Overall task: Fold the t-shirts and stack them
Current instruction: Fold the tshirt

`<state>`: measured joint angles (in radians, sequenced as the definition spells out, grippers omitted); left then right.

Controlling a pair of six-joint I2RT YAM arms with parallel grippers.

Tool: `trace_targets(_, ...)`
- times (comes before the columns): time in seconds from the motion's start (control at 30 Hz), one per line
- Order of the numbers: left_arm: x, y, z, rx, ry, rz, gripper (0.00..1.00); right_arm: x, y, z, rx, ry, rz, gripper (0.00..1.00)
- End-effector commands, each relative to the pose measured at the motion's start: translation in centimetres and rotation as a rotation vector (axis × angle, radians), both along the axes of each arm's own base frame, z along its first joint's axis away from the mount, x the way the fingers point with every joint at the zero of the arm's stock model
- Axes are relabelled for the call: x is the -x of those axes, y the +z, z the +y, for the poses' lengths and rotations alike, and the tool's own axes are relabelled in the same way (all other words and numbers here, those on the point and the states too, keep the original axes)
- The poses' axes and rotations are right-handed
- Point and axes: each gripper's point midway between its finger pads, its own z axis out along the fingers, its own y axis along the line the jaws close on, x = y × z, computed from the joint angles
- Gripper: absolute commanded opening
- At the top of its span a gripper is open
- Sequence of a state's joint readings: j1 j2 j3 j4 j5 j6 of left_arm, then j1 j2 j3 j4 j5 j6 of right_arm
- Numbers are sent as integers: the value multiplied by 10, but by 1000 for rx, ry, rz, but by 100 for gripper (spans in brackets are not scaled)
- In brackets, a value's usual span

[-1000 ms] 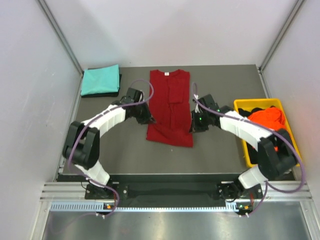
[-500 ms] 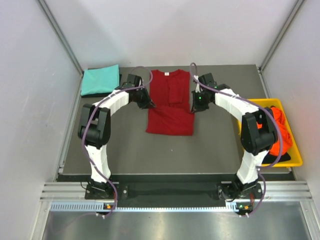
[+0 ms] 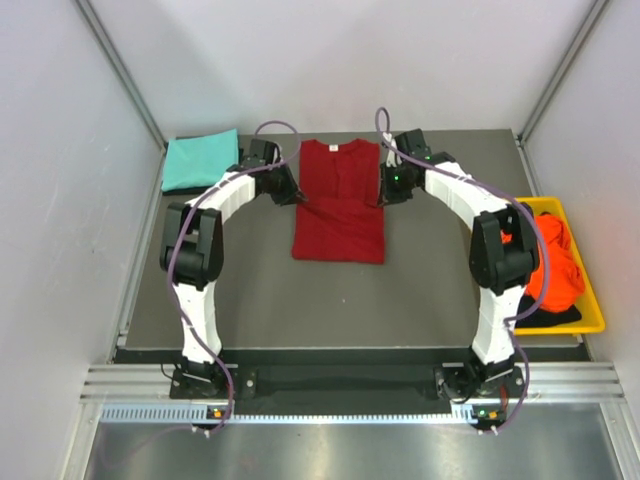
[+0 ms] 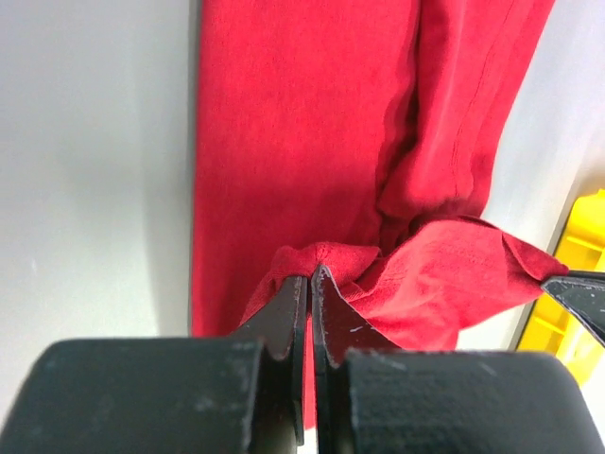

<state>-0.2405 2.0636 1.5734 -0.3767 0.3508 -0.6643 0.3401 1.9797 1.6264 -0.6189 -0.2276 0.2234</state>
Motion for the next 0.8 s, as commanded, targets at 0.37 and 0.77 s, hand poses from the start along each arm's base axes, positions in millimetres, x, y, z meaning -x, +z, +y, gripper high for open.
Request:
trace_targets(0.37,-57,9,10,-8,37,-141,0,-60,15,14,-88,30,-127,0)
trace_targets(0.77,-71,-6,13,6,47,-149,0,-81,3,5,-108,-3,-130,0)
